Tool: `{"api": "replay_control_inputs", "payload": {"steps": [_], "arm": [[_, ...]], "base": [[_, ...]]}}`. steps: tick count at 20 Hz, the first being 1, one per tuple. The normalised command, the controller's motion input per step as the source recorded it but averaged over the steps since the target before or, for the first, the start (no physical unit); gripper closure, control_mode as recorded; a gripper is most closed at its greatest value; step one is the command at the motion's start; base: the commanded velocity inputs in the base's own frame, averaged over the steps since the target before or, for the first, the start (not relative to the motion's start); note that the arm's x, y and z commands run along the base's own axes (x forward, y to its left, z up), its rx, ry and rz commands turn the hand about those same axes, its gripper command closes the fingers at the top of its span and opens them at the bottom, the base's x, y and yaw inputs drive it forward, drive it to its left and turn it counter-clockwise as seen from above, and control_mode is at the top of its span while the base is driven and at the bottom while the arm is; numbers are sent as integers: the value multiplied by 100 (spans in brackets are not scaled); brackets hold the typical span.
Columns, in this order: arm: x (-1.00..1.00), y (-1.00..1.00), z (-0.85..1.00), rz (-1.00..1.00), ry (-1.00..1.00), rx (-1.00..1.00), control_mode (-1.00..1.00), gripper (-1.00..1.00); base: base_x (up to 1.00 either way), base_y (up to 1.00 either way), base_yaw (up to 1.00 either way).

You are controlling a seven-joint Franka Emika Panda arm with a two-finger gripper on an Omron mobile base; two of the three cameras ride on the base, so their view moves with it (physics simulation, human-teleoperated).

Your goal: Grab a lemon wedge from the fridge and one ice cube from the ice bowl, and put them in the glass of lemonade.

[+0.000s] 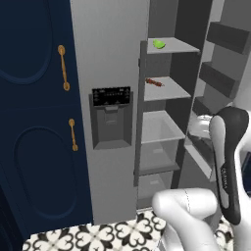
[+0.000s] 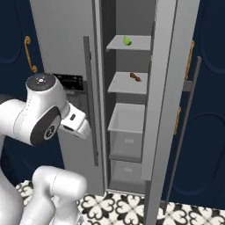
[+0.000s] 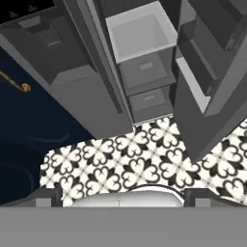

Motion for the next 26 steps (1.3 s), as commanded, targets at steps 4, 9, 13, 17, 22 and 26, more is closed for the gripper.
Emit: {"api": "replay_control_inputs", "payload": {"steps": [4, 9, 13, 17, 22, 26], "arm": [[-84, 46, 25, 0, 0, -21, -100, -100], [-14, 11, 8, 0, 3, -7, -100, -100], [4, 1, 0, 0, 4, 0, -100, -100], [8, -8, -3, 0, 0, 0, -100, -100], [11, -30, -9, 3, 1, 0, -100, -100], [2, -13, -2, 2, 0, 0, 100, -100]], "base": [[0, 0, 0], [0, 0, 0], [0, 0, 0], [0, 0, 0], [0, 0, 0], [46, -70, 8]]}}
